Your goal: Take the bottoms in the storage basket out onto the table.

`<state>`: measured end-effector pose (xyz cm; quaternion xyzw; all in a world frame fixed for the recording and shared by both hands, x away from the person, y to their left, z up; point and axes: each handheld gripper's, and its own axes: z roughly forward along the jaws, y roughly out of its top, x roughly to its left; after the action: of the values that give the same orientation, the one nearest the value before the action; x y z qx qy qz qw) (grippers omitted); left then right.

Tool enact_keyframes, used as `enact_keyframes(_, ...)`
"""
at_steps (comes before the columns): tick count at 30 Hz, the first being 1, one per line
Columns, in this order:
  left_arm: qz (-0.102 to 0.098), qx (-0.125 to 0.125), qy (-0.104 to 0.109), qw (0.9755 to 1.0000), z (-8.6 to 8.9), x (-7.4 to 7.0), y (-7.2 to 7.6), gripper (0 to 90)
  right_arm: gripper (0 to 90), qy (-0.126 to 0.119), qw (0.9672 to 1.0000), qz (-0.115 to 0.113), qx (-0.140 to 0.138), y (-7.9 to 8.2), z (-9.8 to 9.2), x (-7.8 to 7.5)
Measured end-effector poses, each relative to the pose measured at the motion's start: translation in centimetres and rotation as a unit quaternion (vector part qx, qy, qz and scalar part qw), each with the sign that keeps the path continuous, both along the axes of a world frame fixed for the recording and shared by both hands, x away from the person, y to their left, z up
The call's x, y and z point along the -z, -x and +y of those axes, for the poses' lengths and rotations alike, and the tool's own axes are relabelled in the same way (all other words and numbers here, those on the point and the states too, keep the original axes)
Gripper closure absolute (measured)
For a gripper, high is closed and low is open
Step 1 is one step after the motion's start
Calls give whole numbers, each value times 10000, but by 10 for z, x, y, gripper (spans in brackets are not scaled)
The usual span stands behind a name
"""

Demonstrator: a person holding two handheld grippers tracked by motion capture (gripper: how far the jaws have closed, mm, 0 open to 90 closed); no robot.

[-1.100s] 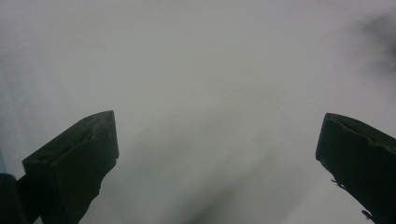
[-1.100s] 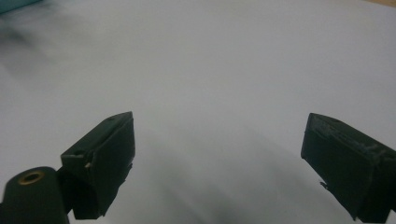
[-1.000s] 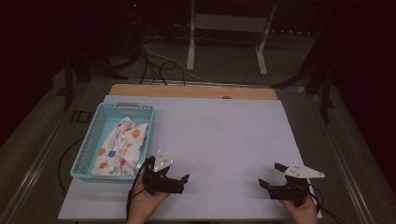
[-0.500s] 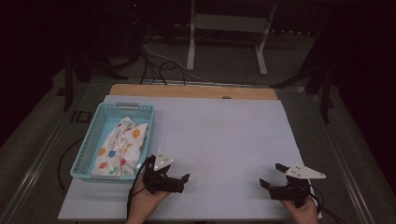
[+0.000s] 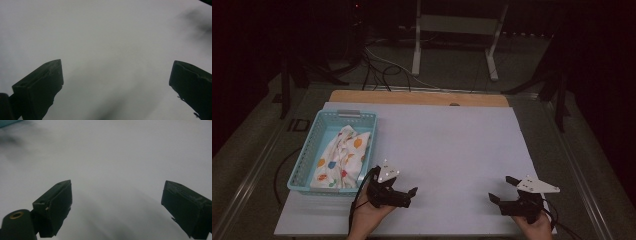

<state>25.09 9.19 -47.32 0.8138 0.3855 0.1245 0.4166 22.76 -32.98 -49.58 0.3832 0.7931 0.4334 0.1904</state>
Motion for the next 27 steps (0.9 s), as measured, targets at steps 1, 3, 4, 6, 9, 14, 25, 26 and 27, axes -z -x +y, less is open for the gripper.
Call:
enact_keyframes(1,45,55,73,9999,0,-1,-1,4,99,4,10000,-7,-11,0,0,0)
enact_keyframes(3,80,196,210,9996,0,-7,-3,5,99,-9,10000,-2,-1,-1,0,0)
enact_keyframes(4,80,242,242,9994,-1,-9,-5,5,99,3,10000,-32,-20,-1,0,-1)
enact_keyframes(6,194,363,282,9988,0,-12,-8,5,99,35,10000,-59,-34,0,0,-3)
enact_keyframes(9,338,502,396,9974,3,-18,-14,4,99,29,10000,-87,-31,-1,-1,-4)
enact_keyframes(14,527,654,501,9952,11,-26,-22,5,99,-4,10000,-50,-35,0,-2,-4)
enact_keyframes(25,725,1079,746,9887,32,-53,-39,14,99,-25,10000,-79,-43,0,-1,-6)
enact_keyframes(26,725,1079,746,9887,32,-53,-39,15,99,-25,10000,-79,-43,0,-1,-6)
enact_keyframes(27,829,1228,767,9860,37,-57,-44,15,99,-20,9999,-81,-60,0,-1,-6)
